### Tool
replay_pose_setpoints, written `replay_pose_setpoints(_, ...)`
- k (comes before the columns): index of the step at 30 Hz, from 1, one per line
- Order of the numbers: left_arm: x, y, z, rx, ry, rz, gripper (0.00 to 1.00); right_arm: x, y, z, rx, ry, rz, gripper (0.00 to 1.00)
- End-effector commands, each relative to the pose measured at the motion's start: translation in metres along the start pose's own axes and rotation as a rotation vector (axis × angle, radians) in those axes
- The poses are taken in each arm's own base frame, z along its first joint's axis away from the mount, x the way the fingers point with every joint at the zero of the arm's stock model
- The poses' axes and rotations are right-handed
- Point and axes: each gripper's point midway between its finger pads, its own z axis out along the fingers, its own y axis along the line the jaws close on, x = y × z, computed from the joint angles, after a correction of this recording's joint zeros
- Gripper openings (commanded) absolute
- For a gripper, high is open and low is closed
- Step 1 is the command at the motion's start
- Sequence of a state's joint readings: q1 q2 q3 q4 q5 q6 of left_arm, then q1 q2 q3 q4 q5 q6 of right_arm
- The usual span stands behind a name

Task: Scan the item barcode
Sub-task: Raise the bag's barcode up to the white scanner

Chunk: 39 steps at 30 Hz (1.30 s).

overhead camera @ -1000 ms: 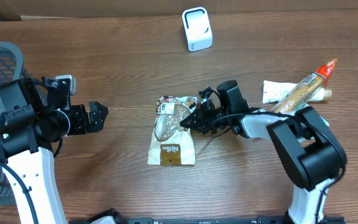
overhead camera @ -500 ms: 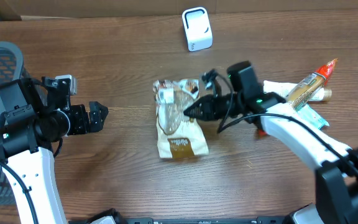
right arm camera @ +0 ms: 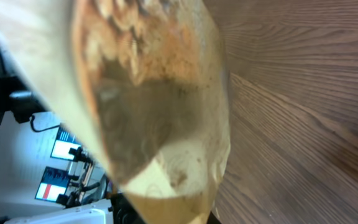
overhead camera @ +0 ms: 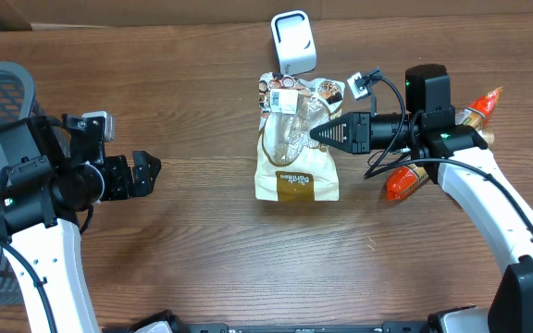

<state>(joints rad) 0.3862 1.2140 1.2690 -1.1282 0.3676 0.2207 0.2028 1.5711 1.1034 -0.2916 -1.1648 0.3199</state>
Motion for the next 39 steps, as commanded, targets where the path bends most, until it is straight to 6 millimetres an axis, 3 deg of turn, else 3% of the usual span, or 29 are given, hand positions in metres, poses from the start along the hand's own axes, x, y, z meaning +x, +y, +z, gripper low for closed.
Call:
replay_pose_setpoints(1, -0.002, -0.003, 0.0, 0.015, -0.007, 0.031, 1.0, -0.008, 0.022, -0.006, -0.027, -0.014, -0.073, 0.04)
replay_pose_setpoints(5, -0.002, -0.003, 0.0, 0.015, -0.007, 0.031, 1.0, -0.017, 0.023, -0.008, 0.013, -0.03, -0.066, 0.04)
replay_pose_setpoints(10, -0.002, -0.003, 0.0, 0.015, -0.007, 0.031, 1.0, -0.052, 0.041, -0.026, 0.185, -0.078, -0.108, 0.04)
replay_pose_setpoints(14, -0.002, -0.003, 0.0, 0.015, -0.007, 0.031, 0.99, -0.09, 0.049, -0.06, 0.518, -0.183, -0.169, 0.04)
replay_pose_setpoints(18, -0.002, -0.003, 0.0, 0.015, -0.007, 0.031, 0.99, -0.123, 0.044, -0.099, 0.914, -0.344, -0.24, 0.04)
replay_pose_setpoints(21, -0.002, -0.003, 0.0, 0.015, -0.007, 0.031, 0.99, -0.138, 0.038, -0.11, 1.148, -0.417, -0.339, 0.04)
replay_pose_setpoints(27, -0.002, -0.003, 0.0, 0.015, -0.007, 0.031, 0.99, -0.164, 0.01, -0.096, 1.473, -0.386, -0.56, 0.04)
replay_pose_setpoints(33, -0.002, -0.003, 0.0, 0.015, -0.007, 0.031, 0.99, -0.177, -0.037, -0.059, 1.527, -0.27, -0.683, 0.04)
replay_pose_setpoints(39, -0.002, -0.003, 0.0, 0.015, -0.007, 0.031, 0.99, -0.203, -0.063, -0.03, 1.503, -0.373, -0.722, 0.04)
